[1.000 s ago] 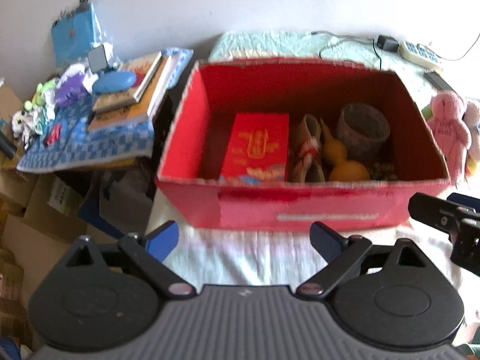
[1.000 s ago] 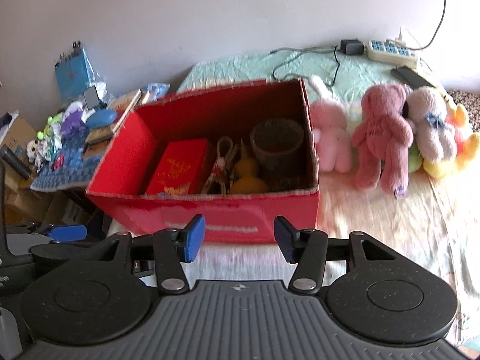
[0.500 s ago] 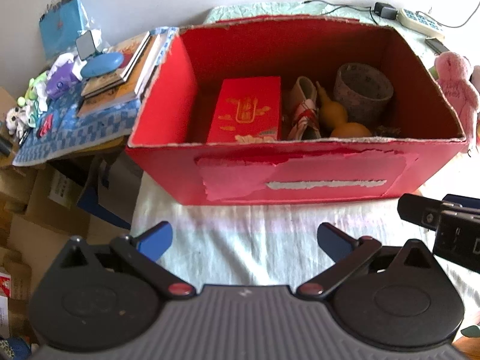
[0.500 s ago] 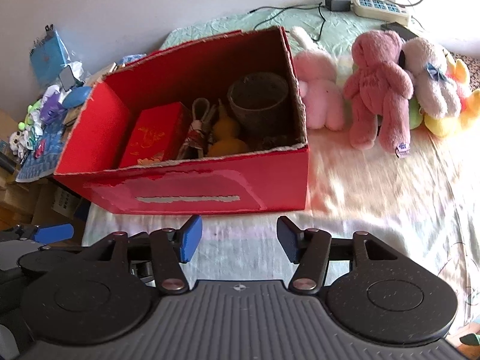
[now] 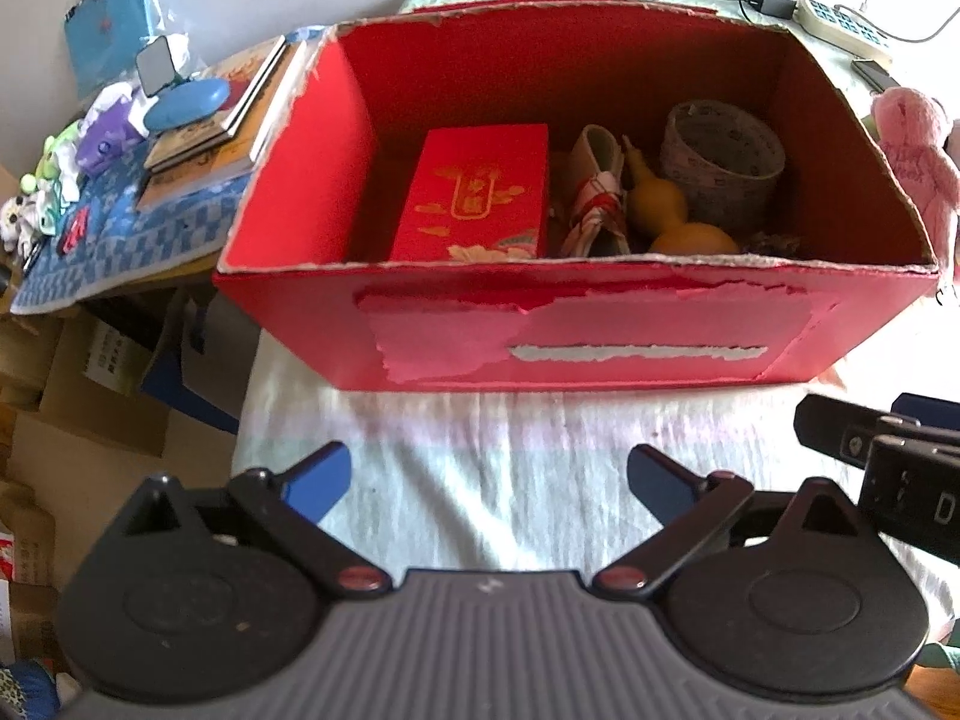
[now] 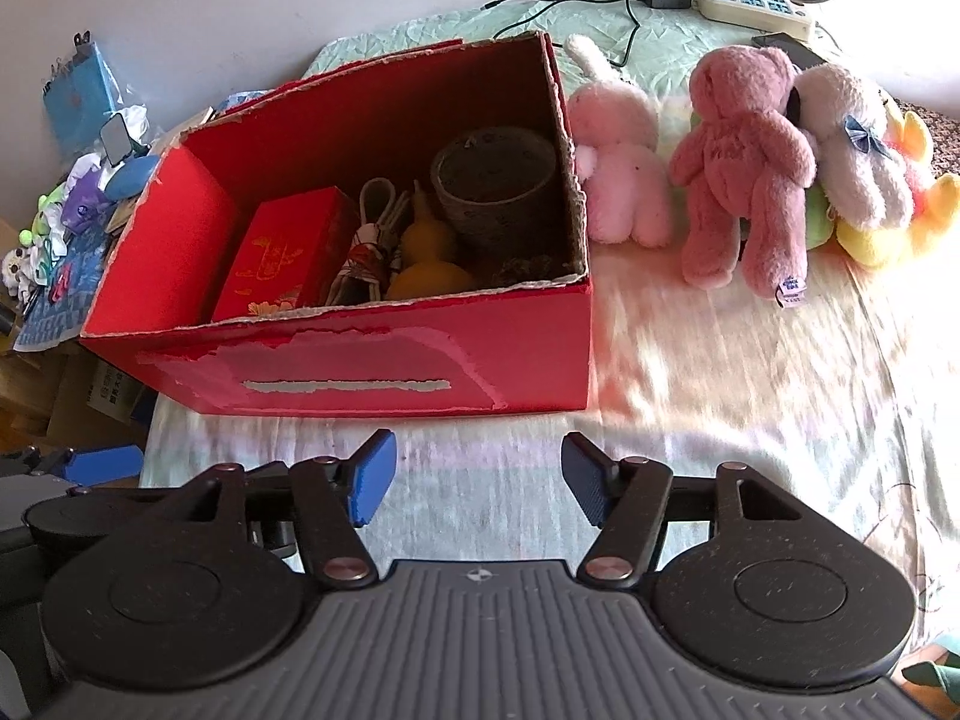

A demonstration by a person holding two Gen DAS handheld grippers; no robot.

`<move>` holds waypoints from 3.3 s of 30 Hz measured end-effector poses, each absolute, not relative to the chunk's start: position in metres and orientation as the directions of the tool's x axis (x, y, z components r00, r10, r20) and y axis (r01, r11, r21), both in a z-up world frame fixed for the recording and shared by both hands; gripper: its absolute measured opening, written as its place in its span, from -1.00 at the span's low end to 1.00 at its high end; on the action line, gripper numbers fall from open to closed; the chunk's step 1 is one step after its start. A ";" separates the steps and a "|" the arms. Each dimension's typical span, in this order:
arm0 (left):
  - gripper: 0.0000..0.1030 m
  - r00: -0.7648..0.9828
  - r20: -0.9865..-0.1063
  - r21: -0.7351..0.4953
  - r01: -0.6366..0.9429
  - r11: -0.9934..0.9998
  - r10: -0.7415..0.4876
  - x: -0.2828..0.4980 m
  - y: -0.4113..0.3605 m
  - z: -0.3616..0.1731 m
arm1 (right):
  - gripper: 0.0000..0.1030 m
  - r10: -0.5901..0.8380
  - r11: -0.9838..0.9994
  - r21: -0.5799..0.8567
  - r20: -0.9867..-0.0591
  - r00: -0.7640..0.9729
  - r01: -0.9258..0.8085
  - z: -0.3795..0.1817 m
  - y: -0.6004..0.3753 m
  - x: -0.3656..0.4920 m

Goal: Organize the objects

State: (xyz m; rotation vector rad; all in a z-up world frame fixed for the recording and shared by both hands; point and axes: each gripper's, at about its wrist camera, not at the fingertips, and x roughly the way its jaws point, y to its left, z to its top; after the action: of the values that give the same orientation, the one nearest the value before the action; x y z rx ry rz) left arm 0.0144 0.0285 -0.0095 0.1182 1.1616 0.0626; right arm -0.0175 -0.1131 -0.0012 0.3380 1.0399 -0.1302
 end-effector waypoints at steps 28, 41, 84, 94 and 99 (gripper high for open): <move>0.89 0.400 -0.911 0.112 0.013 0.994 0.098 0.010 0.040 0.009 | 0.31 0.082 0.954 0.228 -0.827 0.557 0.198 0.024 -0.096 -0.011; 0.91 0.473 -0.878 0.111 0.038 0.993 0.080 0.016 0.034 0.038 | 0.33 0.062 0.949 0.236 -0.790 0.609 0.208 0.043 -0.104 -0.012; 0.99 0.570 -0.814 0.141 0.011 0.990 0.110 0.073 0.029 0.038 | 0.33 -0.042 0.942 0.191 -0.750 0.660 0.277 0.041 -0.129 0.030; 0.99 0.549 -0.830 0.133 0.022 0.991 0.099 0.086 0.032 0.025 | 0.33 -0.032 0.945 0.187 -0.765 0.643 0.269 0.035 -0.126 0.048; 0.99 0.543 -0.834 0.133 0.022 0.991 0.100 0.093 0.034 0.021 | 0.33 -0.031 0.950 0.175 -0.773 0.634 0.259 0.030 -0.123 0.058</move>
State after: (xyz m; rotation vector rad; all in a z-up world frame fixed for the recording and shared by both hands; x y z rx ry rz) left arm 0.0929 0.0341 0.0210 0.1334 0.9971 0.0461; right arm 0.0580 -0.1229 0.0297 0.2817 0.8711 -0.1681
